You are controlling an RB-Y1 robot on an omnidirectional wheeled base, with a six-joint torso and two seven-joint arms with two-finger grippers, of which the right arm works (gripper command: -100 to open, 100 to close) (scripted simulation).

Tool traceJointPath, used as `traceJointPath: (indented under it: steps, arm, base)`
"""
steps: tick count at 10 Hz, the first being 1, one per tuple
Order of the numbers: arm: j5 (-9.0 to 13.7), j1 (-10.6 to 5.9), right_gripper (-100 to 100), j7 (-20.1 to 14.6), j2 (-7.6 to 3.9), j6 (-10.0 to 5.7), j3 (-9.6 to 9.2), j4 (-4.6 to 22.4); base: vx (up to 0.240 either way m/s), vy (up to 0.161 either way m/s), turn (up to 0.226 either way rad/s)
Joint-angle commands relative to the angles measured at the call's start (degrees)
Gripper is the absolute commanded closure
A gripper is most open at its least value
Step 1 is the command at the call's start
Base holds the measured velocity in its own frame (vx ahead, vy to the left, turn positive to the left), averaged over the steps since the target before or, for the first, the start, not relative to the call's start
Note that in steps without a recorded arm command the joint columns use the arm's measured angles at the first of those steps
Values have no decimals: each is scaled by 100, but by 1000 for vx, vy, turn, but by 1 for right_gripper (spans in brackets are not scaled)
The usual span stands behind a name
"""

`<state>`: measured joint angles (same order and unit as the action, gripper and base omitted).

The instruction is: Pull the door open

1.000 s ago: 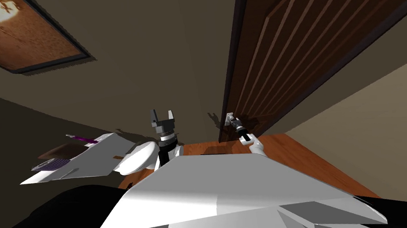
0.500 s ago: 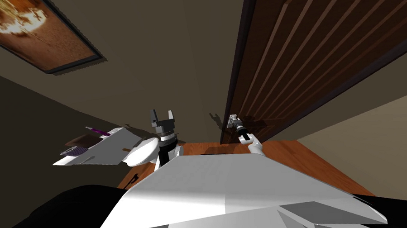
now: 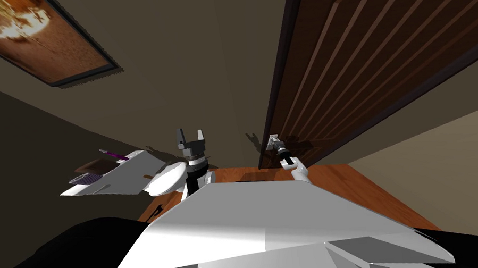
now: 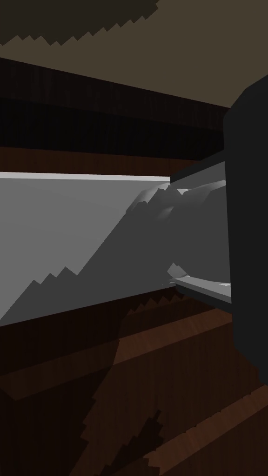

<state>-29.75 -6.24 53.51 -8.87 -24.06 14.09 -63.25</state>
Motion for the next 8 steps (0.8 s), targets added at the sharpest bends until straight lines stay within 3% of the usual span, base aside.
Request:
traceJointPath:
  steps: [1,8]
  arm:
    - [-1,4,100,1,6,-3,-5,0]
    - [1155,-55,100,-139,37,536,141,46]
  base:
    - [0,0,0]
    - [-34,-2,39]
